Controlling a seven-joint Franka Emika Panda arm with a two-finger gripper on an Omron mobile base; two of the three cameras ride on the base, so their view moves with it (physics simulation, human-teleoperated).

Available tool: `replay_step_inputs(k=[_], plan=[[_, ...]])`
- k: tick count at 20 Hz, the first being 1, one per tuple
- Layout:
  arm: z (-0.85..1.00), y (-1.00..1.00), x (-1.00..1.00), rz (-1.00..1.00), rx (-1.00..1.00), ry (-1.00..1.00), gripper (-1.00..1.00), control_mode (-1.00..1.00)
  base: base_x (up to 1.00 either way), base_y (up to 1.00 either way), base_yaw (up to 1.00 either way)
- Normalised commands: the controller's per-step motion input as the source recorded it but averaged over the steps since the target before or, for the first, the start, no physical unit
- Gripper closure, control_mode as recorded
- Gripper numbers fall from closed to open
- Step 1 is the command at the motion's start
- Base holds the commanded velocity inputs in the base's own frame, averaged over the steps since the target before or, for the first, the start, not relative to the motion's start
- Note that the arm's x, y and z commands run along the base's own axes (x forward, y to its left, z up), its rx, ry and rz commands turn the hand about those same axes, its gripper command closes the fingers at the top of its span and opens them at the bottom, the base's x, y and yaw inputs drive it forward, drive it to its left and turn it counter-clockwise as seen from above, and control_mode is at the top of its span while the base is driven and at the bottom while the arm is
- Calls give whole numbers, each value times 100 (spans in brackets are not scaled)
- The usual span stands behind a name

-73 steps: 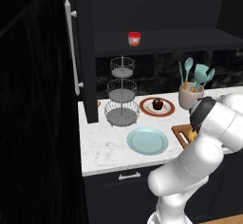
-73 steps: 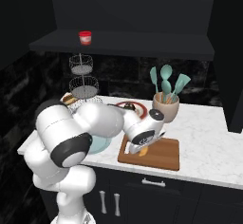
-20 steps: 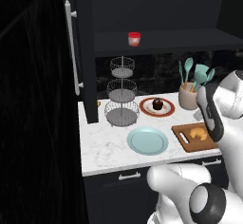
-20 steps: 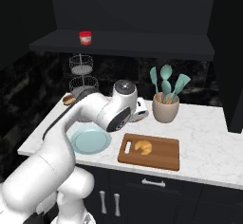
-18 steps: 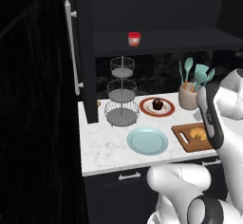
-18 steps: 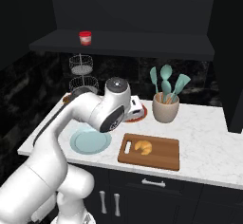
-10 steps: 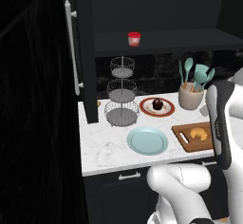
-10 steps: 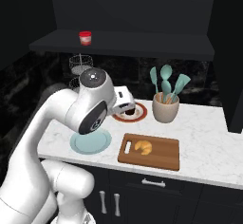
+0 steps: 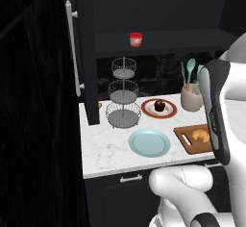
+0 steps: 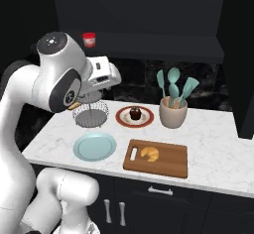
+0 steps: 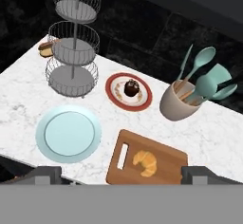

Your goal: From the different types of pastries on the counter, select a croissant and place it on the cutting board. Then retrieve a jar of jam from the cabinet and place it alongside the croissant on the cutting board.

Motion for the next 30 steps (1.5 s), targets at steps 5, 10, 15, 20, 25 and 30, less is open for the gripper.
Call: replay_step_inputs(k=[5,10,15,20,25,30], plan=[[85,52,10,-9,-9,-7,-100,-100,0,0,0],[45,50,34,-9,-2,-1,-100,-100,0,0,0],[-4,35,54,-3,-1,-17,-100,-100,0,0,0],[1,34,60,-4,-1,-11,-100,-100,0,0,0],[5,26,59,-3,0,-7,-100,-100,0,0,0],[36,28,41,-5,0,-2,-100,-100,0,0,0]])
